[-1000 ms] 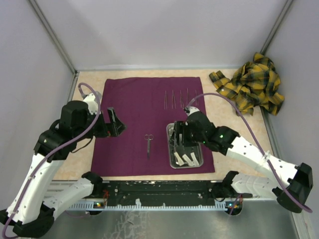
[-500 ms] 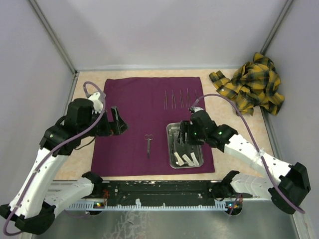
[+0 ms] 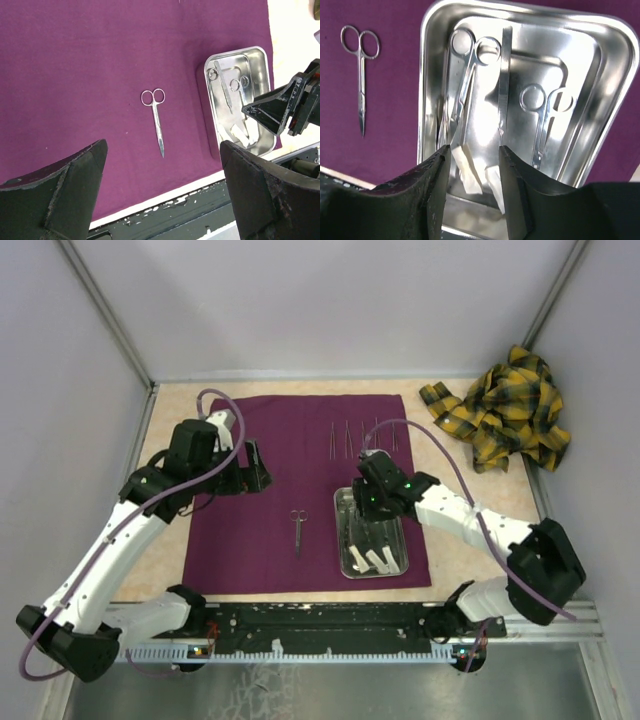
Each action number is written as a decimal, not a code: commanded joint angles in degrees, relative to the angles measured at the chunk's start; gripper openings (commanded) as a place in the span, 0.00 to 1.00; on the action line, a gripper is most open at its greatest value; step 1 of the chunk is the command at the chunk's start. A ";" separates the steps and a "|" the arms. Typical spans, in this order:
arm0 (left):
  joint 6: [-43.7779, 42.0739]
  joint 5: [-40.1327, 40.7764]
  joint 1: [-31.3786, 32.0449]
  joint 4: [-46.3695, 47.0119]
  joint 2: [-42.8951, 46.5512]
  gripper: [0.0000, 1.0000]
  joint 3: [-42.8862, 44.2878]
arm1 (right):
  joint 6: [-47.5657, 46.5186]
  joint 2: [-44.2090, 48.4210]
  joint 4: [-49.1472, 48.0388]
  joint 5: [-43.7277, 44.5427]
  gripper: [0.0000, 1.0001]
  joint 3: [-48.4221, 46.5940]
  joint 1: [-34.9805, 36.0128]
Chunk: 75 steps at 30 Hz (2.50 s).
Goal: Open and lay out the surgical kit
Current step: Pick up the medical item from the container.
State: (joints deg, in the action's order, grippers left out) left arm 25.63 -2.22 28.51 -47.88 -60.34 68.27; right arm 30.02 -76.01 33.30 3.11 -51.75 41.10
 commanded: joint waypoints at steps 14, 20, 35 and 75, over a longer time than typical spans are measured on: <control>-3.25 1.91 -0.13 8.27 -1.64 1.00 -2.78 | -5.20 -13.22 -3.63 8.32 0.35 -11.54 -0.29; -3.68 2.15 -0.22 8.28 -0.55 1.00 -3.51 | -5.58 -14.19 -2.96 8.00 0.31 -12.60 -0.41; -4.49 1.07 -0.43 8.48 -0.17 1.00 -4.72 | -3.33 -4.68 -3.18 0.93 0.31 -1.24 0.56; -3.82 1.41 -0.53 4.38 1.89 1.00 -2.50 | -2.66 -4.84 -9.13 -3.36 0.27 5.77 7.72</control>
State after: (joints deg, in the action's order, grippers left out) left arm 21.80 -1.02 28.23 -42.74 -59.40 63.86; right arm 28.10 -79.99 26.17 -1.43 -42.87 48.01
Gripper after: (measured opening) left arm 0.997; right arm 0.282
